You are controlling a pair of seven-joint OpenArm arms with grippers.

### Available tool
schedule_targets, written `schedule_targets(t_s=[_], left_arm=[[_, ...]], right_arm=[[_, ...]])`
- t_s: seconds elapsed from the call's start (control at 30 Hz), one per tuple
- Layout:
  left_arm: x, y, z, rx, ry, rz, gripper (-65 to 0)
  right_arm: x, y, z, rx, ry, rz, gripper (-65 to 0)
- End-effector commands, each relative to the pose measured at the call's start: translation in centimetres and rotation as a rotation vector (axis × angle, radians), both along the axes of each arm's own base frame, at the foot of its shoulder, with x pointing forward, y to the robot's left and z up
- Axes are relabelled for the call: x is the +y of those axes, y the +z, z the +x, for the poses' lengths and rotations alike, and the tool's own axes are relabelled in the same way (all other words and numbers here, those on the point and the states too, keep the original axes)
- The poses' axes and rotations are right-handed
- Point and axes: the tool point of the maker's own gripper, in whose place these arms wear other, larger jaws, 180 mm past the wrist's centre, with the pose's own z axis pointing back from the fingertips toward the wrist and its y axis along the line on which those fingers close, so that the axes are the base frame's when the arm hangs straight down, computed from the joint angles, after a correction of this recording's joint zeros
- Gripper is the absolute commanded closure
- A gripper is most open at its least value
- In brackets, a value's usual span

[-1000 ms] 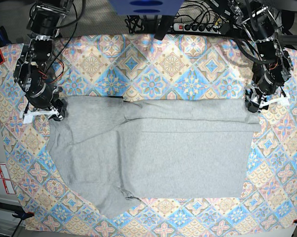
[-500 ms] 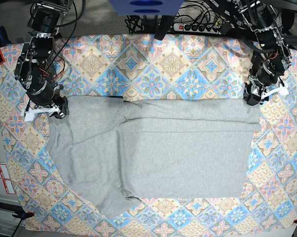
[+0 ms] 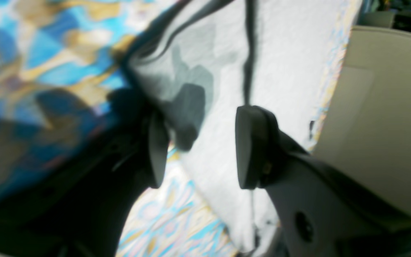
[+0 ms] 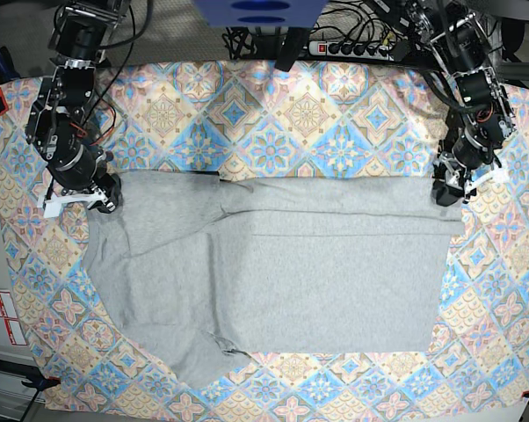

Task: Fold the T-shirt properly
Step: 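Lower the folded edge onto the shirt and open both grippers, then grasp the folded edge and drag the shirt toward the robot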

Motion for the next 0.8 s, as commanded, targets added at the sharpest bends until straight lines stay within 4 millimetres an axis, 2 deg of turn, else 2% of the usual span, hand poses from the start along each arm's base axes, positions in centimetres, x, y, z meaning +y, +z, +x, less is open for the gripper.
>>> schedule_targets(t_s=[0.0,0.17,0.2,0.37,0.43,0.63,0.77], left_arm=[[0.3,0.4,0.8,-0.003,-0.004,0.005,-29.5],[-0.7,0.8,2.8,-0.009,-0.037,0.025,-28.6],[-0.9,1.0,3.1,-0.012,-0.042,0.026,-26.5],[-0.9,1.2,3.4,-0.020,-0.042,0.027,-7.0],[-0.9,1.2,3.4,-0.019,-0.043,0.028,-0.8],[-0.9,1.0,3.2,-0.013,-0.042,0.027,0.0],[-0.8,1.0,3.1,-0.012,-0.041,0.028,0.0]], right_arm=[[-0.7,1.6,1.1,-0.053,-0.001,-0.017,-21.0],[-0.7,1.5,1.0,-0.050,-0.001,-0.016,-20.9],[-0.7,1.5,1.0,-0.050,-0.001,-0.016,-20.8],[-0.9,0.9,0.0,-0.028,-0.009,-0.017,-21.0],[-1.8,0.8,-0.4,-0.027,-0.044,-0.012,-21.1],[-3.3,0.3,-1.8,-0.006,-0.115,0.013,-21.1],[-4.2,-0.9,-2.9,0.034,-0.153,0.041,-21.1]])
